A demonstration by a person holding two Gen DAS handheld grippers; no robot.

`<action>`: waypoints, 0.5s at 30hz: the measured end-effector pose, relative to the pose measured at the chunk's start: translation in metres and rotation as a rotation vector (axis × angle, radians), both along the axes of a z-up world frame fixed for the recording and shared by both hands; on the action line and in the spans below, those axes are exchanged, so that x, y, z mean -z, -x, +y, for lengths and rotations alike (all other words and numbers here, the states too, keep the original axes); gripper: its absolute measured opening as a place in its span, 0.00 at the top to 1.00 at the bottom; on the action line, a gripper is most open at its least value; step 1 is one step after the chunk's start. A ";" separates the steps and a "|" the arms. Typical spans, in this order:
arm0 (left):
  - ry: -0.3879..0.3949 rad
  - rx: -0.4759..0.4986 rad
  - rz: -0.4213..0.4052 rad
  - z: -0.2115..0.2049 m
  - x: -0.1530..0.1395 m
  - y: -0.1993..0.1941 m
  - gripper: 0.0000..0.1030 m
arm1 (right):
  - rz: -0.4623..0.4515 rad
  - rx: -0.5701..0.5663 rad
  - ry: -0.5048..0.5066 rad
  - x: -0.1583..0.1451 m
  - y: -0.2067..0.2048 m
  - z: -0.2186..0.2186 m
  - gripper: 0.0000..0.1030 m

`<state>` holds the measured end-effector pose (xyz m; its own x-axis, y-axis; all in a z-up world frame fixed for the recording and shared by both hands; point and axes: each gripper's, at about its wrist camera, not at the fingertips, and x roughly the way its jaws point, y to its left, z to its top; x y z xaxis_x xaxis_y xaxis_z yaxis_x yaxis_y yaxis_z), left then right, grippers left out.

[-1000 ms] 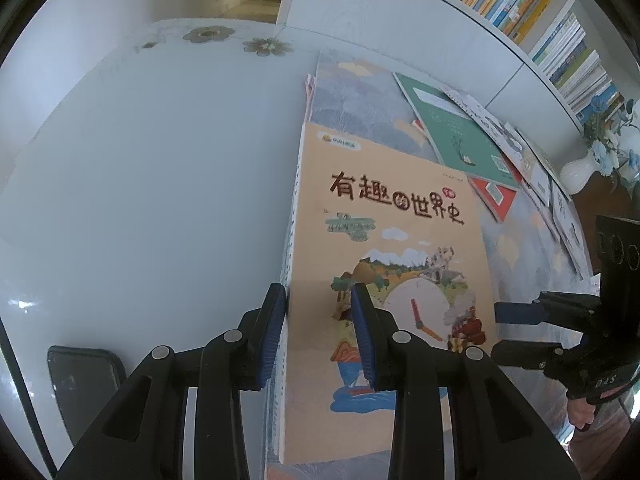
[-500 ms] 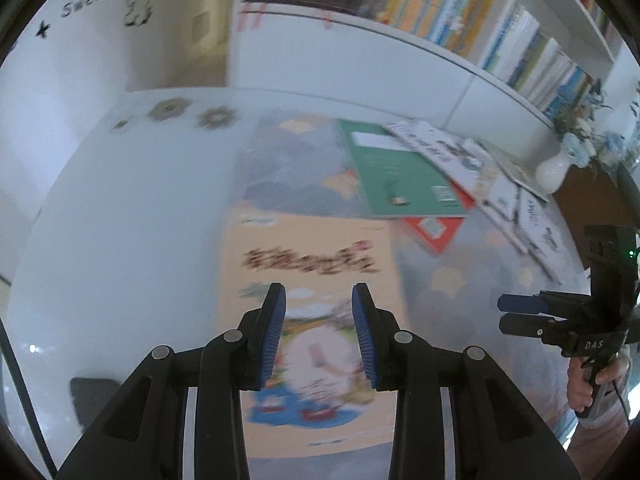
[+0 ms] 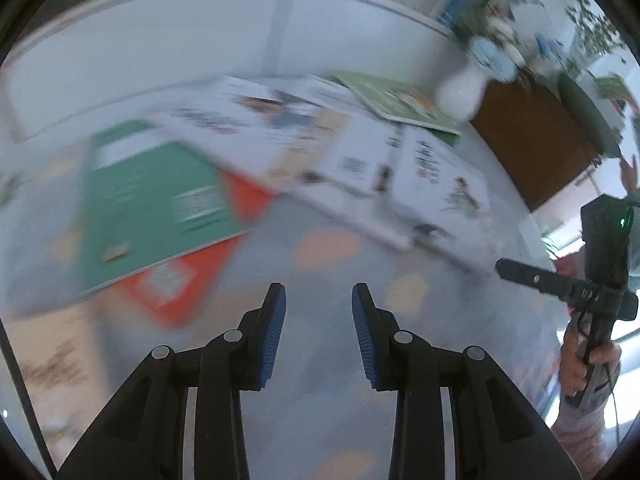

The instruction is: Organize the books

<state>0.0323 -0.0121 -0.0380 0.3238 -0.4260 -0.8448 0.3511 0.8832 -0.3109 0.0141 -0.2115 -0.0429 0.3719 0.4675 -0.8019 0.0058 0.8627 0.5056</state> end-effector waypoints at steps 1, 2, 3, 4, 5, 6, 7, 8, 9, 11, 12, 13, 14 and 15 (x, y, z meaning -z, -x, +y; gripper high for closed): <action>0.010 0.014 0.015 -0.014 0.005 -0.007 0.70 | 0.011 0.018 -0.006 0.003 0.001 -0.011 0.46; 0.023 0.022 0.038 -0.032 0.013 -0.019 0.70 | 0.023 0.043 -0.007 0.007 0.000 -0.022 0.46; 0.026 0.028 0.050 -0.043 0.019 -0.026 0.70 | 0.033 0.075 0.002 0.011 -0.001 -0.034 0.46; 0.027 0.030 0.058 -0.055 0.024 -0.034 0.70 | 0.040 0.096 0.015 0.014 -0.001 -0.043 0.46; 0.024 0.032 0.065 -0.066 0.029 -0.042 0.70 | 0.045 0.103 0.023 0.015 -0.002 -0.049 0.46; 0.019 0.036 0.075 -0.077 0.034 -0.049 0.70 | 0.050 0.109 0.032 0.018 -0.004 -0.056 0.46; 0.018 0.037 0.083 -0.084 0.037 -0.055 0.70 | 0.055 0.113 0.038 0.020 -0.007 -0.061 0.46; 0.017 0.037 0.088 -0.092 0.041 -0.060 0.70 | 0.059 0.119 0.047 0.021 -0.009 -0.063 0.46; 0.010 0.038 0.084 -0.097 0.043 -0.063 0.70 | 0.062 0.132 0.057 0.023 -0.012 -0.067 0.46; -0.017 0.032 0.073 -0.104 0.047 -0.070 0.71 | 0.062 0.129 0.070 0.026 -0.018 -0.068 0.46; -0.011 0.030 0.077 -0.106 0.048 -0.072 0.71 | 0.066 0.122 0.078 0.029 -0.023 -0.068 0.46; -0.001 0.029 0.076 -0.106 0.047 -0.074 0.70 | 0.069 0.119 0.079 0.032 -0.027 -0.067 0.46; 0.006 0.029 0.087 -0.107 0.048 -0.076 0.70 | 0.072 0.117 0.077 0.033 -0.031 -0.068 0.46; 0.013 0.029 0.091 -0.108 0.048 -0.077 0.70 | 0.075 0.117 0.073 0.035 -0.035 -0.067 0.46</action>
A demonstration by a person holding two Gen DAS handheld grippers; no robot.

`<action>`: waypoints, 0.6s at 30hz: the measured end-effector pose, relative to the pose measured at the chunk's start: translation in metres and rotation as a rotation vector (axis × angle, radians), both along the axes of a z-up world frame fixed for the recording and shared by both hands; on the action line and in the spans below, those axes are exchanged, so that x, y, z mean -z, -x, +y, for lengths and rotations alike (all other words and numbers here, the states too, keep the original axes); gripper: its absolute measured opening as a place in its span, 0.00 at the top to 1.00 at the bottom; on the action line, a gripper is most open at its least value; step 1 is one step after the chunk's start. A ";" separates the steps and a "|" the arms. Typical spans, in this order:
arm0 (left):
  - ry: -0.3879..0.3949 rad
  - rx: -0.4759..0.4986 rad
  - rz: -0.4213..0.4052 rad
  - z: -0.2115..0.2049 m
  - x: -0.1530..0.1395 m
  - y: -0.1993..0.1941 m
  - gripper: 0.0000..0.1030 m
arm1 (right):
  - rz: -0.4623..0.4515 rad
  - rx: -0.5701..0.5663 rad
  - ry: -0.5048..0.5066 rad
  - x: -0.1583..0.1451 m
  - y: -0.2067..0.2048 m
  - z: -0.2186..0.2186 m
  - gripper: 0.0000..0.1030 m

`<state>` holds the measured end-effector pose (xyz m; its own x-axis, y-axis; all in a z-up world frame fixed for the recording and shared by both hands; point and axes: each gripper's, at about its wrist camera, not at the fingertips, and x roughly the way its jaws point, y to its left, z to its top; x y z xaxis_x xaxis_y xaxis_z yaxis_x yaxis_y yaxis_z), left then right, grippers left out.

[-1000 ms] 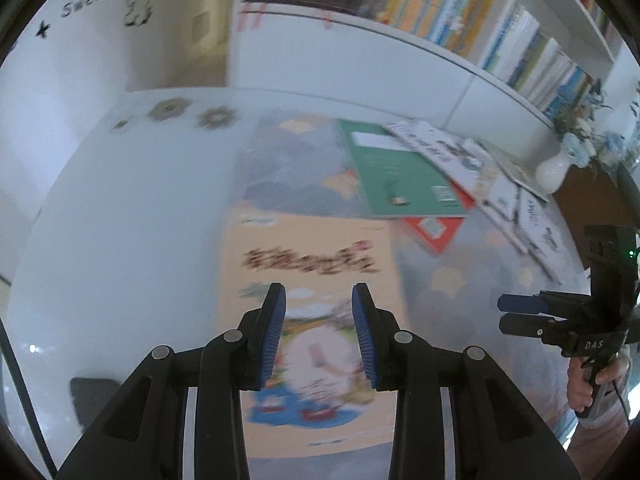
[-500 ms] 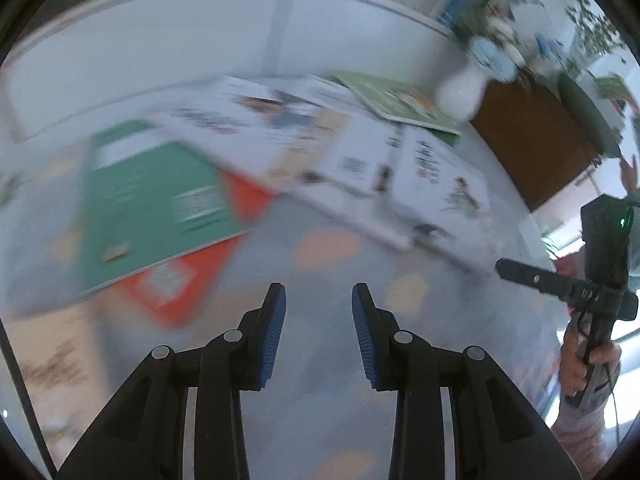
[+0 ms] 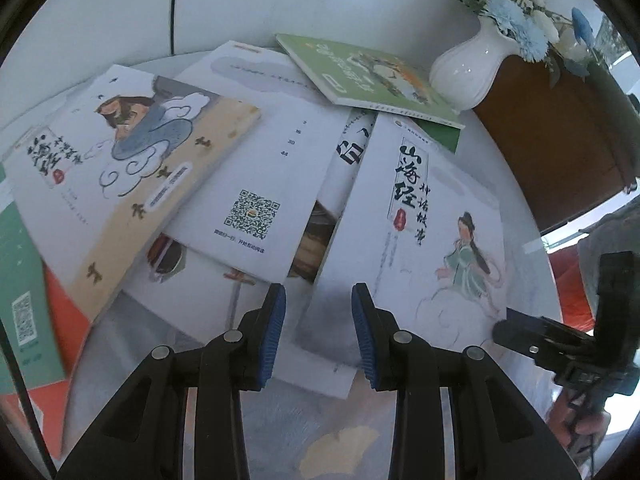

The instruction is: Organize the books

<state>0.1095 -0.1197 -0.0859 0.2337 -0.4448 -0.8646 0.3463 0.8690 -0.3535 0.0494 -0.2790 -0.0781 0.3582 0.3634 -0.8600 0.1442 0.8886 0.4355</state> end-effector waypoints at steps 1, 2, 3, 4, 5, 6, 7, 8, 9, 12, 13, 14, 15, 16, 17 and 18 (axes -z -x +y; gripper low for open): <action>0.001 0.001 0.000 0.000 0.000 0.000 0.71 | -0.004 0.000 -0.001 0.002 -0.003 0.001 0.46; -0.009 0.007 -0.007 -0.002 0.000 0.001 0.71 | -0.017 -0.002 0.004 0.002 -0.005 0.002 0.46; -0.013 0.025 -0.018 -0.005 0.000 0.004 0.71 | -0.030 -0.007 0.011 0.002 -0.008 0.003 0.48; -0.006 0.045 -0.018 -0.008 0.000 0.006 0.68 | -0.035 -0.016 0.015 0.003 -0.009 0.004 0.57; -0.036 0.062 -0.045 -0.012 0.000 0.012 0.69 | -0.027 -0.026 0.021 0.005 -0.011 0.007 0.60; -0.065 0.084 -0.066 -0.015 -0.001 0.018 0.69 | -0.025 -0.027 0.037 0.007 -0.011 0.010 0.60; -0.091 0.113 -0.087 -0.021 0.000 0.023 0.68 | -0.037 -0.034 0.049 0.005 -0.009 0.012 0.60; -0.106 0.136 -0.097 -0.024 -0.001 0.029 0.68 | -0.036 -0.042 0.055 0.005 -0.007 0.013 0.60; -0.113 0.147 -0.095 -0.024 -0.001 0.035 0.68 | -0.036 -0.046 0.059 0.005 -0.005 0.015 0.60; -0.152 0.165 -0.090 -0.020 -0.004 0.055 0.68 | -0.033 -0.066 0.081 0.004 0.004 0.023 0.60; -0.167 0.168 -0.090 -0.018 -0.005 0.063 0.68 | -0.032 -0.084 0.095 0.003 0.007 0.028 0.60; -0.184 0.171 -0.079 -0.014 -0.006 0.074 0.68 | -0.030 -0.094 0.099 0.002 0.010 0.032 0.59; -0.189 0.170 -0.066 -0.009 -0.006 0.081 0.68 | -0.025 -0.110 0.104 0.001 0.015 0.037 0.59; -0.187 0.164 -0.055 -0.003 -0.006 0.089 0.68 | -0.023 -0.127 0.112 0.000 0.020 0.042 0.59; -0.181 0.158 -0.046 0.004 -0.007 0.099 0.68 | -0.022 -0.139 0.117 0.000 0.024 0.047 0.59; -0.174 0.154 -0.041 0.011 -0.008 0.106 0.68 | -0.017 -0.165 0.124 -0.001 0.030 0.055 0.59</action>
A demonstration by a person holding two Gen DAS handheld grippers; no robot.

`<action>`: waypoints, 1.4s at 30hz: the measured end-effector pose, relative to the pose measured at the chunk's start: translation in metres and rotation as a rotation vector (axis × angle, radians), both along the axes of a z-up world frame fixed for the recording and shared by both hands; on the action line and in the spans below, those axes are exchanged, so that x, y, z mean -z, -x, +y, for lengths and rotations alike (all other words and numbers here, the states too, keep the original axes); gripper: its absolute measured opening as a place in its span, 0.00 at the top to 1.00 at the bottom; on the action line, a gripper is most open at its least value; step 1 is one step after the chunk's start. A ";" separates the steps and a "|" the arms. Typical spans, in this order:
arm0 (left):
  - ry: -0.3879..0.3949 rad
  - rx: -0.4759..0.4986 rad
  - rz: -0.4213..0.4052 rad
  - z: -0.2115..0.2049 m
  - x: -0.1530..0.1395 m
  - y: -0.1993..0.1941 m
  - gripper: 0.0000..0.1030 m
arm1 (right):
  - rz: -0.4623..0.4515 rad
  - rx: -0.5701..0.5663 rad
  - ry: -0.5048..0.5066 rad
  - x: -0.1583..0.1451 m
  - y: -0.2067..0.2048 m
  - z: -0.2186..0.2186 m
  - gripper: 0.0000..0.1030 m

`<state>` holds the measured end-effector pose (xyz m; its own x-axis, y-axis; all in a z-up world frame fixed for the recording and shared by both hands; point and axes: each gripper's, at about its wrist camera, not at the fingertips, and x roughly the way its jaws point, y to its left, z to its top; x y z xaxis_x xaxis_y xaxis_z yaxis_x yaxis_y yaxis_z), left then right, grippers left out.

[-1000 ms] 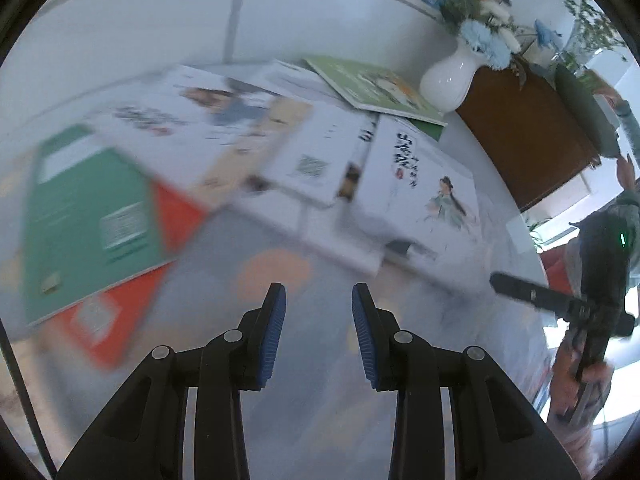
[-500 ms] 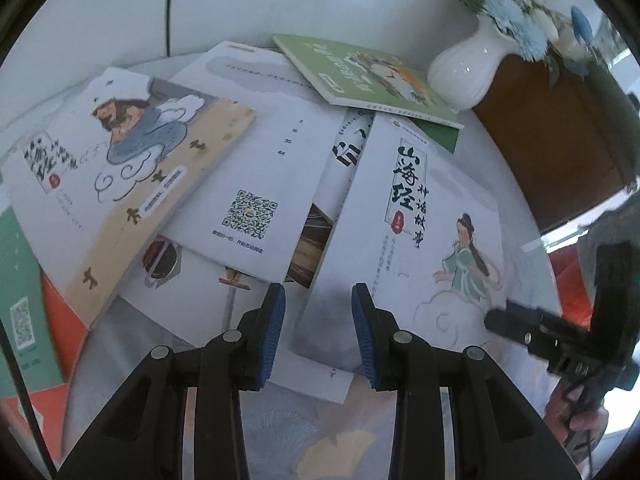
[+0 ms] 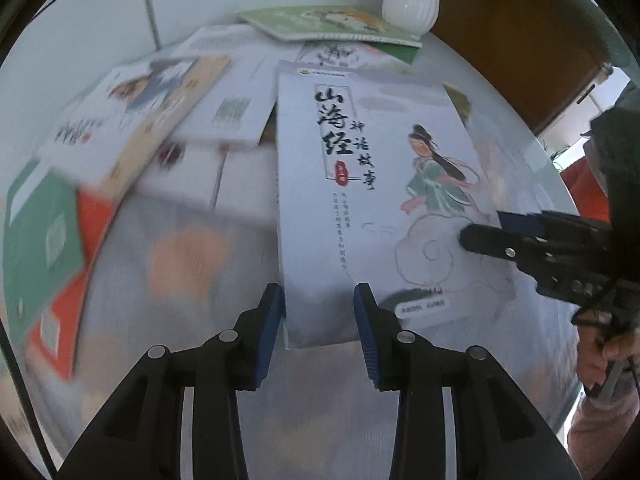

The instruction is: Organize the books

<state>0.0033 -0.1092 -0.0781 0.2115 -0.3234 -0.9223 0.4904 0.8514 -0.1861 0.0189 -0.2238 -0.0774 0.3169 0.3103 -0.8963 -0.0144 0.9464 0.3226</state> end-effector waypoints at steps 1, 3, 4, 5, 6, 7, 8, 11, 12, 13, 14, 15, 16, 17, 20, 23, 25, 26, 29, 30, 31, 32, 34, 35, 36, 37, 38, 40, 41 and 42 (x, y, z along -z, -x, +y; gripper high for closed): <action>0.013 -0.003 0.005 0.009 -0.001 0.009 0.68 | 0.002 -0.017 0.005 0.000 0.004 0.006 0.59; 0.036 -0.009 0.004 0.028 -0.006 0.032 0.68 | 0.008 -0.059 0.009 -0.001 0.014 0.021 0.59; 0.040 -0.016 0.001 0.037 -0.007 0.042 0.68 | 0.015 -0.084 0.005 -0.001 0.021 0.031 0.59; 0.046 -0.030 -0.001 0.052 -0.009 0.057 0.68 | 0.023 -0.103 -0.005 -0.001 0.025 0.037 0.59; 0.051 -0.040 0.001 0.062 -0.009 0.066 0.68 | 0.034 -0.130 -0.019 0.000 0.031 0.047 0.59; 0.054 -0.054 0.004 0.073 -0.009 0.076 0.68 | 0.046 -0.161 -0.031 0.001 0.037 0.058 0.59; 0.052 -0.082 0.007 0.090 -0.008 0.087 0.68 | 0.060 -0.189 -0.041 0.003 0.043 0.069 0.59; 0.046 -0.142 0.035 0.127 0.002 0.109 0.68 | 0.072 -0.279 -0.054 0.005 0.060 0.102 0.59; 0.043 -0.169 0.046 0.140 0.005 0.116 0.68 | 0.071 -0.325 -0.049 0.005 0.066 0.119 0.59; 0.034 -0.194 0.047 0.152 0.008 0.121 0.68 | 0.073 -0.351 -0.054 0.004 0.069 0.130 0.59; 0.025 -0.218 0.042 0.164 0.010 0.124 0.68 | 0.079 -0.378 -0.064 0.004 0.072 0.141 0.59; 0.023 -0.239 0.040 0.174 0.012 0.126 0.68 | 0.089 -0.407 -0.076 0.005 0.073 0.153 0.59; 0.029 -0.260 0.046 0.183 0.013 0.124 0.68 | 0.097 -0.432 -0.082 0.007 0.072 0.164 0.59; 0.055 -0.285 0.067 0.195 0.017 0.121 0.68 | 0.099 -0.452 -0.087 0.009 0.071 0.173 0.59; 0.107 -0.311 0.103 0.213 0.022 0.110 0.70 | 0.111 -0.479 -0.106 0.011 0.064 0.184 0.60; 0.104 -0.305 0.102 0.215 0.021 0.097 0.70 | 0.158 -0.450 -0.184 0.015 0.057 0.166 0.60; 0.082 -0.282 0.087 0.210 0.022 0.082 0.70 | 0.181 -0.433 -0.232 0.018 0.055 0.149 0.60; 0.084 -0.276 0.093 0.207 0.024 0.075 0.70 | 0.187 -0.429 -0.250 0.020 0.053 0.144 0.60; 0.103 -0.260 0.090 0.202 0.026 0.059 0.70 | 0.212 -0.433 -0.297 0.025 0.044 0.143 0.60; 0.104 -0.249 0.083 0.199 0.027 0.055 0.70 | 0.216 -0.438 -0.305 0.026 0.041 0.142 0.60; 0.108 -0.239 0.074 0.199 0.027 0.053 0.69 | 0.217 -0.447 -0.307 0.026 0.039 0.141 0.60; 0.118 -0.232 0.068 0.199 0.028 0.051 0.69 | 0.213 -0.461 -0.306 0.027 0.037 0.144 0.60; 0.148 -0.231 0.075 0.201 0.028 0.044 0.70 | 0.202 -0.479 -0.306 0.027 0.033 0.150 0.60; 0.165 -0.234 0.081 0.204 0.029 0.040 0.70 | 0.203 -0.483 -0.309 0.028 0.029 0.153 0.60; 0.182 -0.237 0.088 0.206 0.030 0.037 0.70 | 0.213 -0.488 -0.313 0.028 0.024 0.154 0.60; 0.201 -0.236 0.098 0.209 0.030 0.034 0.70 | 0.220 -0.496 -0.316 0.029 0.022 0.160 0.60; 0.224 -0.236 0.109 0.212 0.031 0.032 0.70 | 0.228 -0.509 -0.327 0.030 0.018 0.158 0.60; 0.252 -0.233 0.119 0.216 0.032 0.025 0.71 | 0.251 -0.508 -0.385 0.036 0.010 0.152 0.60; 0.248 -0.230 0.114 0.215 0.032 0.025 0.73 | 0.262 -0.500 -0.410 0.037 0.009 0.147 0.61; 0.240 -0.227 0.105 0.214 0.032 0.024 0.73 | 0.279 -0.492 -0.437 0.041 0.005 0.144 0.61</action>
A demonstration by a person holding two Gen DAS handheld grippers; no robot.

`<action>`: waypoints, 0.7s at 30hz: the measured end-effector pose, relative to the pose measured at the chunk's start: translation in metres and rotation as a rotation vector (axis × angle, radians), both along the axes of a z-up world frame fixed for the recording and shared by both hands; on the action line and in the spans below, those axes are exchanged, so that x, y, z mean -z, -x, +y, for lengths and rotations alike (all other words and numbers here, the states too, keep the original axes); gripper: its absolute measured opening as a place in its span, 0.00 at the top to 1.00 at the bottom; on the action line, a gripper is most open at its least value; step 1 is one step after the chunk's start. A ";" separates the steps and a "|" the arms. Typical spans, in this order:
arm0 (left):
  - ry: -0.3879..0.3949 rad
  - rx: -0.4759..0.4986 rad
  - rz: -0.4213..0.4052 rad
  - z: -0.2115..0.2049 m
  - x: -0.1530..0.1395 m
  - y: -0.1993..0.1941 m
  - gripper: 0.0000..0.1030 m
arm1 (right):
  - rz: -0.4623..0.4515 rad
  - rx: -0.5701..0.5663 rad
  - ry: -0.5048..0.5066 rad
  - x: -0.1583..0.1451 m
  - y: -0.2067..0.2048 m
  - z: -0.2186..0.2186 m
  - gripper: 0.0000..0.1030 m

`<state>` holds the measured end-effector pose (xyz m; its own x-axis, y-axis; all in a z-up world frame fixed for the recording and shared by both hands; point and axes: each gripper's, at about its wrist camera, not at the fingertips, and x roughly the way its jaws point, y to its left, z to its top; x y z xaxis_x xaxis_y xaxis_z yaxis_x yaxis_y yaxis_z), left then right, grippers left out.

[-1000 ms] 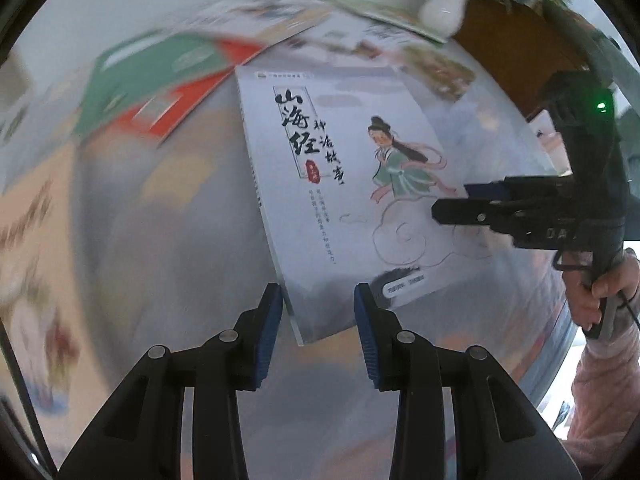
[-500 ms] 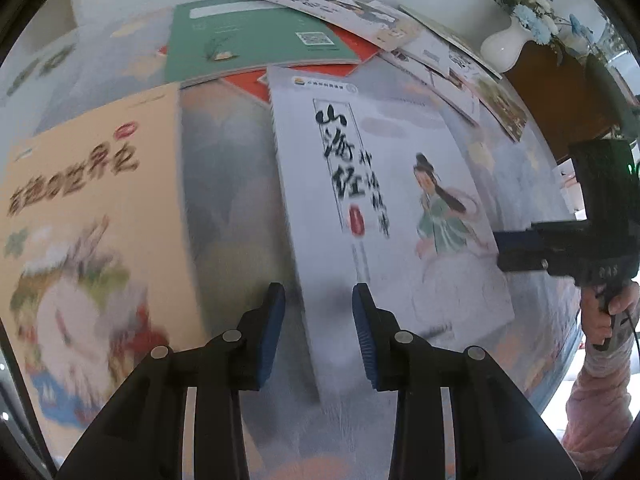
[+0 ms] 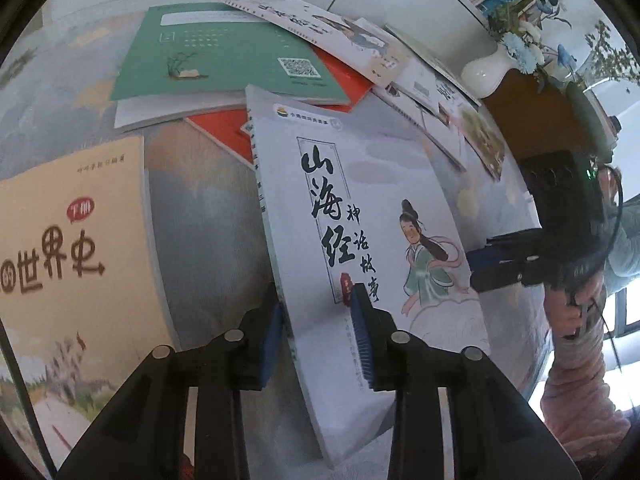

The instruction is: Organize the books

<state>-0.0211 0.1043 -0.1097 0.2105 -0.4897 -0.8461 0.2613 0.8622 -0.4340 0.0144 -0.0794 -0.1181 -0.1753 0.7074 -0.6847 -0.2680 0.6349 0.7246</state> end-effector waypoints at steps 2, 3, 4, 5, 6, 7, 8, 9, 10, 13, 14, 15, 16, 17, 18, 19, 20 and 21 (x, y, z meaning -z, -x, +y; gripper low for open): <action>-0.016 0.004 -0.013 -0.003 0.000 -0.001 0.72 | 0.017 0.002 -0.022 0.002 -0.004 -0.002 0.63; -0.022 0.005 -0.013 -0.003 -0.001 -0.001 0.72 | 0.013 -0.002 -0.027 0.003 -0.006 -0.001 0.63; -0.031 0.008 -0.014 -0.005 -0.001 -0.001 0.72 | 0.000 -0.005 -0.029 0.003 -0.007 0.003 0.64; -0.037 0.013 -0.015 -0.004 -0.001 0.000 0.72 | -0.014 -0.010 -0.027 0.003 -0.008 0.005 0.64; -0.039 0.014 -0.015 -0.004 -0.001 0.000 0.72 | -0.034 -0.018 -0.014 0.001 -0.008 0.009 0.65; -0.038 0.013 -0.014 -0.004 -0.001 0.000 0.72 | -0.054 -0.020 0.009 -0.002 -0.006 0.014 0.70; -0.039 0.013 -0.015 -0.004 -0.001 -0.001 0.72 | -0.087 -0.022 0.050 -0.004 -0.004 0.018 0.83; -0.040 0.012 -0.018 -0.004 -0.001 0.000 0.72 | -0.124 -0.028 0.083 -0.006 -0.001 0.020 0.84; -0.042 0.011 -0.021 -0.004 -0.001 0.000 0.71 | -0.137 -0.028 0.091 -0.007 0.001 0.022 0.84; -0.048 0.003 -0.032 -0.005 -0.001 0.002 0.70 | -0.190 -0.039 0.116 -0.012 0.008 0.025 0.84; -0.049 0.001 -0.037 -0.005 -0.001 0.003 0.70 | -0.205 -0.043 0.124 -0.014 0.010 0.027 0.84; -0.049 -0.001 -0.042 -0.005 -0.001 0.003 0.70 | -0.210 -0.041 0.127 -0.014 0.011 0.028 0.84; -0.048 -0.002 -0.048 -0.005 -0.001 0.004 0.70 | -0.210 -0.037 0.129 -0.015 0.012 0.028 0.84; -0.047 -0.003 -0.049 -0.004 -0.001 0.004 0.70 | -0.210 -0.035 0.130 -0.015 0.012 0.026 0.84; -0.045 -0.004 -0.048 -0.004 -0.001 0.004 0.70 | -0.210 -0.034 0.129 -0.015 0.012 0.025 0.84; -0.043 -0.007 -0.046 -0.003 -0.001 0.004 0.70 | -0.206 -0.030 0.127 -0.015 0.009 0.026 0.84; -0.044 -0.008 -0.046 -0.004 -0.001 0.004 0.70 | -0.199 -0.023 0.123 -0.015 0.011 0.030 0.84; -0.045 -0.009 -0.047 -0.004 -0.001 0.004 0.70 | -0.193 -0.019 0.121 -0.015 0.013 0.031 0.84</action>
<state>-0.0246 0.1003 -0.1089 0.2545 -0.4490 -0.8565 0.2726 0.8831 -0.3819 0.0018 -0.0480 -0.1032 -0.0448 0.6162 -0.7863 -0.4071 0.7075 0.5776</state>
